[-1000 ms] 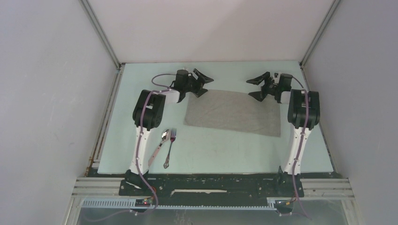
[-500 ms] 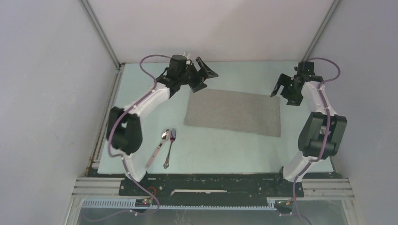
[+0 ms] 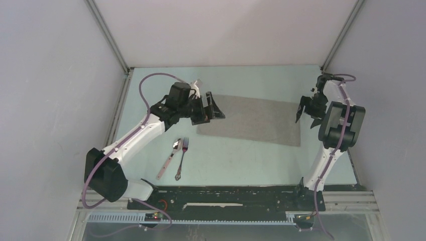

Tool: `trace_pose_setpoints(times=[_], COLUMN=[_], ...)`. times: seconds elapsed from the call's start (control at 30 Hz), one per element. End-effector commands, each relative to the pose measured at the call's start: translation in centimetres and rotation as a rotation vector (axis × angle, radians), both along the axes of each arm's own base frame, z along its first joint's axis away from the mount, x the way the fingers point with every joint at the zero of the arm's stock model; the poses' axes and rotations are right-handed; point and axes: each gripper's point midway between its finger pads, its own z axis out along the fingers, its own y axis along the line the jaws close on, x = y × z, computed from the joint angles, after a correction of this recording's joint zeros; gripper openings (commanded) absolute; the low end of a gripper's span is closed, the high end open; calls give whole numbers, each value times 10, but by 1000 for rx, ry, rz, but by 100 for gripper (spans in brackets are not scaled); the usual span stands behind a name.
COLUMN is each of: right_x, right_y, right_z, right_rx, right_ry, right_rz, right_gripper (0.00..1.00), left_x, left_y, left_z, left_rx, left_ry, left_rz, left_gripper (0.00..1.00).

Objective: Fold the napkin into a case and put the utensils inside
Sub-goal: Pick up the rectangle-folded napkin from the center of the board.

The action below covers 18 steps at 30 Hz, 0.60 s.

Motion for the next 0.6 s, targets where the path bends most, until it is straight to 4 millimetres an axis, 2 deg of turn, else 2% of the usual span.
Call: trace_pose_setpoints(times=[0.0,0.27,0.43,0.57], right_x=[11,25,25,22], right_y=[13,17,19,20], right_z=[2,-20,-34,-41], right_rx=[72,-17,-26,-33], right_ry=[-8,36,73,98], right_rz=[51,53,55,58], right_gripper=[76,71,59,59], left_x=[-7,-12,-14,-16], left_y=[14,12,18,17], left_z=[11,0,1,2], left_rx=[88,91,88,77], left_ry=[-127,-98,-105,-104], left_rz=[-61,-114,-108,-117], left_gripper=[100,99,99,99])
